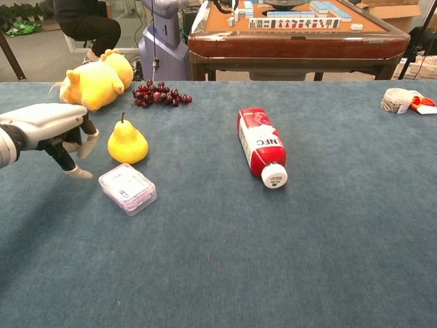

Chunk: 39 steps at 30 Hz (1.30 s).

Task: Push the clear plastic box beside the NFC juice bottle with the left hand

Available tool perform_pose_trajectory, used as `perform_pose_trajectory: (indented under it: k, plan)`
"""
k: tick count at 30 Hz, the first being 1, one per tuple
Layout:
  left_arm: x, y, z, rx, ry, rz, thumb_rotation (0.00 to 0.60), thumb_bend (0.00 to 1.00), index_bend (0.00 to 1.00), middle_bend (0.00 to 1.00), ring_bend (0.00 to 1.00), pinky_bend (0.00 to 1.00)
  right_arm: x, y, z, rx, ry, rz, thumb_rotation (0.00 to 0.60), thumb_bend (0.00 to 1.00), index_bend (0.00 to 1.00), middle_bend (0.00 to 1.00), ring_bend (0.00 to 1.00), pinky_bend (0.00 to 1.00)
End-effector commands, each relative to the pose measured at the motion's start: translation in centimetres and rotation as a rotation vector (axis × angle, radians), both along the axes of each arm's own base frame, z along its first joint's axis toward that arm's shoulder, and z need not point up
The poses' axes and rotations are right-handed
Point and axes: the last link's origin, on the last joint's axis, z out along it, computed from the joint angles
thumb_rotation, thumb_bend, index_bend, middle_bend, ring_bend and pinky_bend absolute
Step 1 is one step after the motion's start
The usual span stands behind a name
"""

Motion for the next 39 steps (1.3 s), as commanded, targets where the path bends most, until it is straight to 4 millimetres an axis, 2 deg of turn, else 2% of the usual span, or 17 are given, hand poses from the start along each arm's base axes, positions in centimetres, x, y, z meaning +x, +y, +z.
perform_pose_trajectory:
  k: [1,12,20,26,32,39]
  plan:
    - [0.8,-0.1,-0.4,-0.009,-0.011,-0.012,0.600,0.00,0.76,1.00,1.00,1.00,0.0,0.0,0.0,-0.001,-0.001,0.000,0.600,0.01,0.23,0.27,0.16,0.49]
    - [3.4,-0.7,-1.5,-0.065,-0.095,-0.009,0.600,0.00,0.76,1.00,1.00,1.00,0.1,0.0,0.3,-0.006,-0.007,0.005,0.600,0.01,0.23,0.27,0.16,0.49]
    - [4.5,-1.0,-2.0,-0.080,-0.104,-0.028,0.600,0.00,0.76,1.00,1.00,1.00,0.1,0.0,0.6,-0.014,-0.011,0.008,0.600,0.01,0.23,0.27,0.16,0.49]
    - [4.2,-1.4,-0.7,-0.047,-0.074,-0.052,0.600,0.00,0.77,1.00,1.00,1.00,0.1,0.0,0.7,-0.017,-0.015,0.009,0.600,0.01,0.23,0.27,0.16,0.49]
    - [4.0,-3.1,1.4,-0.035,-0.042,-0.086,0.600,0.00,0.83,1.00,1.00,1.00,0.4,0.2,0.9,-0.024,-0.018,0.022,0.600,0.01,0.23,0.27,0.16,0.49]
    - [4.9,-5.0,1.3,-0.088,-0.017,-0.122,0.600,0.00,0.83,1.00,1.00,1.00,0.6,0.4,1.0,-0.027,-0.022,0.031,0.600,0.01,0.23,0.27,0.16,0.49]
